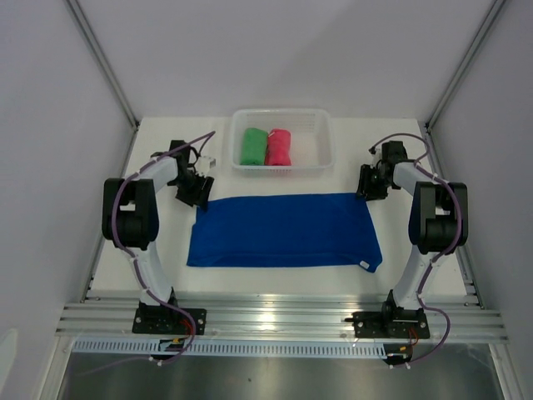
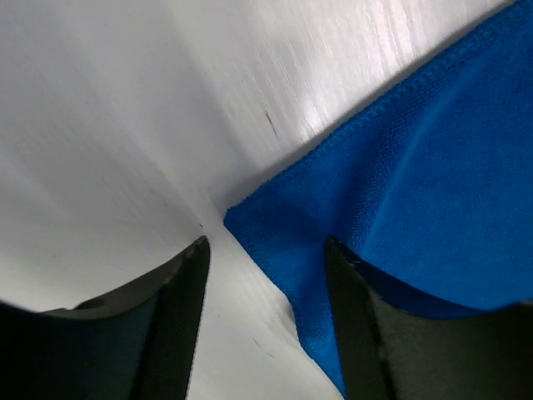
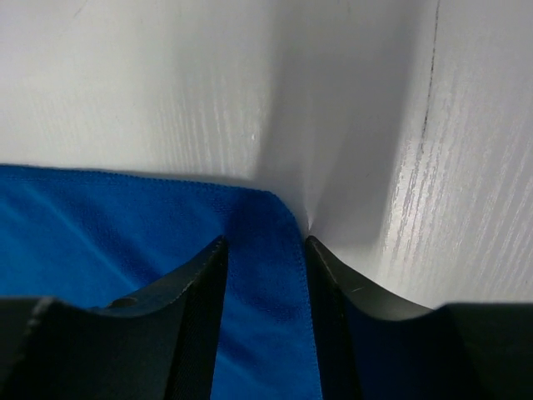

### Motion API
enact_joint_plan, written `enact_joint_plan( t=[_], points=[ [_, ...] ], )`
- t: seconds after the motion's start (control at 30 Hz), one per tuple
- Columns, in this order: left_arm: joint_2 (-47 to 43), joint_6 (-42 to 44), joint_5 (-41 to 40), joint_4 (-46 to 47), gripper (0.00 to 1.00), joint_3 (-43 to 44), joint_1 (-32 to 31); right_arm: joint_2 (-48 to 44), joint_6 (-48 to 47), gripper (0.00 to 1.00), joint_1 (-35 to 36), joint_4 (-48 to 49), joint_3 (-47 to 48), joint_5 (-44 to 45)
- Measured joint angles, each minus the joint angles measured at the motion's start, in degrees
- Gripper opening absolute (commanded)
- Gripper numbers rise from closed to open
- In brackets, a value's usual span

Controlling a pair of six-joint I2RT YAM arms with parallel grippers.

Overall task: Roll the towels
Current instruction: Flatten the towel

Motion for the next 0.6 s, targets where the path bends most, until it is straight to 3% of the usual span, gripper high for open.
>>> enact_joint_plan(
  t=[0.13, 0.2, 0.33, 0.5, 0.6],
  points=[
    [2.3, -1.7, -1.7, -0.8, 0.51, 3.3, 0.0, 0.1, -0.4, 0.4, 0.0, -0.6, 0.2, -1.7],
    [2.7, -2.3, -2.5, -0.5, 0.43, 3.7, 0.0, 0.1, -0.4, 0.38, 0.0, -0.5, 0.0, -2.7],
    [2.9, -2.7, -3.0, -0.2, 0.31, 3.7, 0.0, 0.1, 0.3, 0.27, 0.0, 0.1, -0.7, -4.5],
    [3.0, -2.8, -0.5, -0.4, 0.03, 3.7, 0.0, 0.1, 1.7, 0.14, 0.0, 0.9, -0.8, -5.7],
    [3.3, -2.7, 1.3, -0.7, 0.01, 3.7, 0.0, 0.1, 2.7, 0.07, -0.4, 1.7, -0.8, -6.2]
  ],
)
